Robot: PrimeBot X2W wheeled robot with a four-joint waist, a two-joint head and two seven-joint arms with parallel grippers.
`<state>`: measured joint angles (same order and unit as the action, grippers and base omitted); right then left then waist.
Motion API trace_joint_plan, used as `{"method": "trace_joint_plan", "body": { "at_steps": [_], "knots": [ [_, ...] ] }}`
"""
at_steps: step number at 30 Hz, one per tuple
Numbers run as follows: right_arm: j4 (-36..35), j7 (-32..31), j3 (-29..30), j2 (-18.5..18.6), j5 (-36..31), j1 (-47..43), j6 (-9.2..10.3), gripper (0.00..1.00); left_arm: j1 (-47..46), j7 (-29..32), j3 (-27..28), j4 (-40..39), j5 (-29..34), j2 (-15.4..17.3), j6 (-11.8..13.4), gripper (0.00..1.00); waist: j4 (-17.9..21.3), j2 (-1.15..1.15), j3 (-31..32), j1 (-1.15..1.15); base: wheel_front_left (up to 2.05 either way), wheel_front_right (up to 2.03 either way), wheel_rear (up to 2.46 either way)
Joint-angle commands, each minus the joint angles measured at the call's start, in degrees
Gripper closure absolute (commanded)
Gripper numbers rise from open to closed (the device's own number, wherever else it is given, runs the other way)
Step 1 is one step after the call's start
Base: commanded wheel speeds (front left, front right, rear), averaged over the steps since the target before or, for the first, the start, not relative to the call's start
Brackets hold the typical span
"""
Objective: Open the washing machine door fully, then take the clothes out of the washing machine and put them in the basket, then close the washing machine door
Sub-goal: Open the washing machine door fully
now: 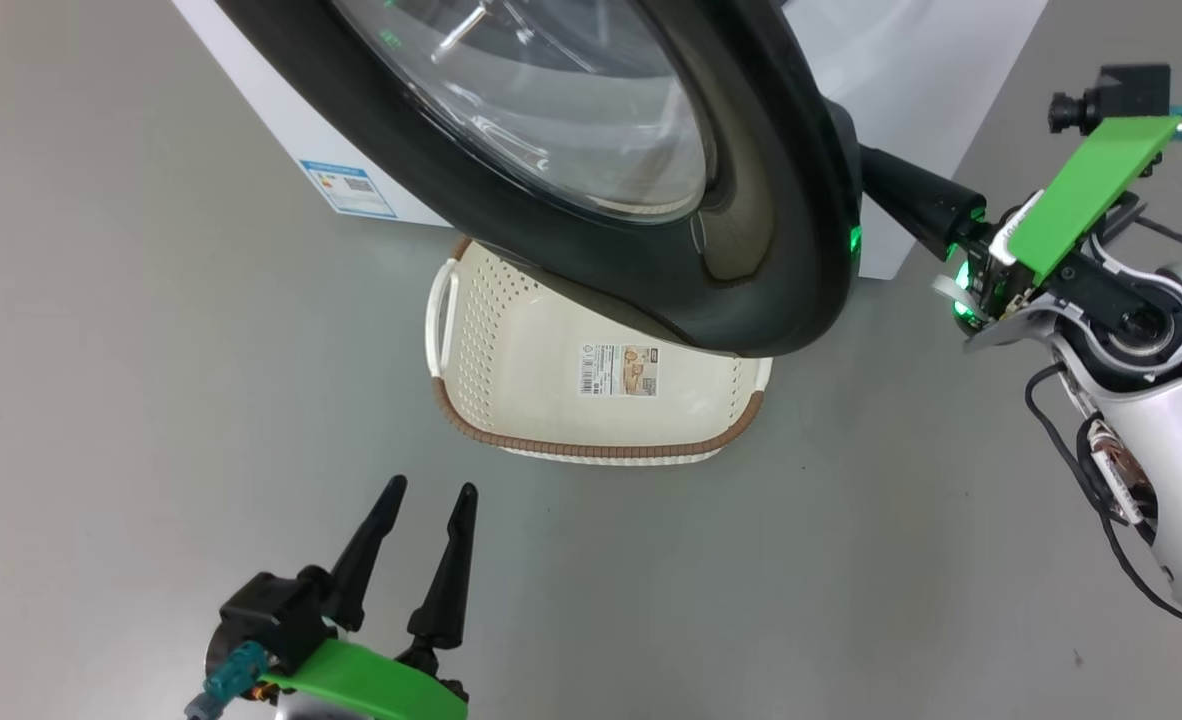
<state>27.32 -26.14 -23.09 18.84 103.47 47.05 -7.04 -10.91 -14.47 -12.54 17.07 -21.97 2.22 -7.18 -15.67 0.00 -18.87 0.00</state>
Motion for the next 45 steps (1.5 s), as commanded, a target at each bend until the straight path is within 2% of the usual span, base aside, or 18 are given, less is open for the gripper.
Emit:
{"method": "trace_joint_plan", "body": {
  "at_steps": [1,21,40,45],
  "knots": [
    [-0.71,-1.61,0.33,-1.2,0.51,1.14,-0.45,1.0,-1.31,-0.52,1.54,-0.92,-0.46,0.66,-0.31,0.0,-0.26,0.0,0.14,0.0,0.0,0.0,0.0],
    [-4.9,-7.91,-1.94,-6.99,-6.69,-7.22,-0.45,1.0,0.77,-0.52,2.57,-1.76,-0.72,0.66,-0.31,0.0,-1.96,0.0,4.66,0.0,0.0,0.0,0.0],
    [-7.41,-11.1,-3.44,-12.68,-9.63,-11.82,-0.45,1.0,2.64,-0.52,4.4,-1.67,-0.86,0.65,-0.27,0.0,-5.65,0.0,7.3,0.0,0.0,0.0,0.0],
    [-7.95,-12.1,-4.56,-13.89,-10.05,-12.51,-0.45,1.0,3.04,-0.52,4.97,-1.97,-1.04,0.65,0.43,0.0,-6.85,0.0,7.91,0.0,0.0,0.0,0.0]
  ]
}}
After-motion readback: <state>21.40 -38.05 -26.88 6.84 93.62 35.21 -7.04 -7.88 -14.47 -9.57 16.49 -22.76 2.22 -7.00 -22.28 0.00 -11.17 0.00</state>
